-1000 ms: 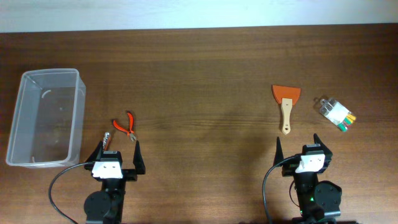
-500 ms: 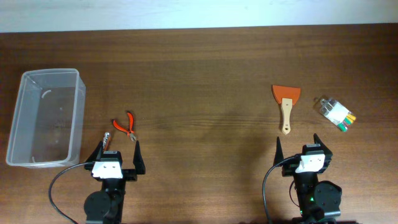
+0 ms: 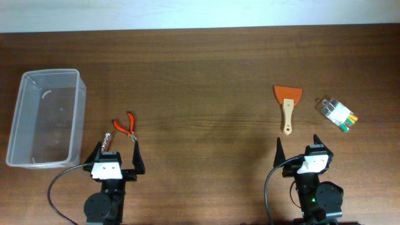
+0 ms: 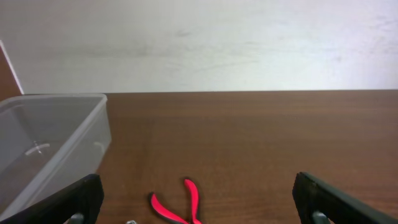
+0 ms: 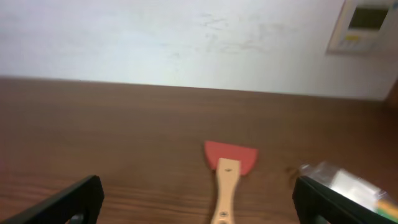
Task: Pack container
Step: 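Reach the left gripper to the clear container's near edge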
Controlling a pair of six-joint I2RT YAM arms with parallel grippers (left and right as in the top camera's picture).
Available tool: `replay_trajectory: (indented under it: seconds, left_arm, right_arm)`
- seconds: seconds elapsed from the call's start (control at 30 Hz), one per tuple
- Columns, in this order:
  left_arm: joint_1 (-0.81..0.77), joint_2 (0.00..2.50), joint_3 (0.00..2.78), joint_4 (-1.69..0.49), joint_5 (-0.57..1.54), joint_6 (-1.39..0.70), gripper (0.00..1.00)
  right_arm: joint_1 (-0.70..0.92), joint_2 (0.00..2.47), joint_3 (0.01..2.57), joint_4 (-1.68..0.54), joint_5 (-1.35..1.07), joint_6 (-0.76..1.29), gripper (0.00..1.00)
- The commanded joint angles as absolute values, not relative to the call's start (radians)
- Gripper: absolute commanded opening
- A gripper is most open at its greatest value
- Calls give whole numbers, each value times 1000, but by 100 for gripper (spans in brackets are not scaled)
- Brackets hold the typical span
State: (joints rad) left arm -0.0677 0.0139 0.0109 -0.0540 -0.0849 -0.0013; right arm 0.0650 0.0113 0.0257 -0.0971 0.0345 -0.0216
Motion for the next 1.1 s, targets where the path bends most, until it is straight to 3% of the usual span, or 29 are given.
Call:
replay_trajectory:
  seconds: [0.0,0.17,0.43,0.57,0.73,0.93,1.07]
  left_arm:
    - [-62,7,24,-65,-109,-37,99]
    - [-62,84,192,-298,-112,-87,99]
    - [-20,553,651,-550,-158,-138,99]
    - [100,842,931,-825,-139,-292,99]
    - [279,1153,1304,-1201,22,-306,99]
    - [384,1291,1380,-1286,11,-306,99]
    - [484,1348,1380,-1303,11,-494,99]
  right_arm:
    - [59,27,17,-96,-25,252,99]
    - [59,100,84,-110,-87,297,99]
    - [59,540,452,-299,-110,276,99]
    - [59,803,733,-530,-113,208,99]
    - [59,1110,1107,-897,-114,195,99]
    - [59,1301,1278,-1064,-130,187,99]
    - [59,1360,1288,-1082,-128,187,99]
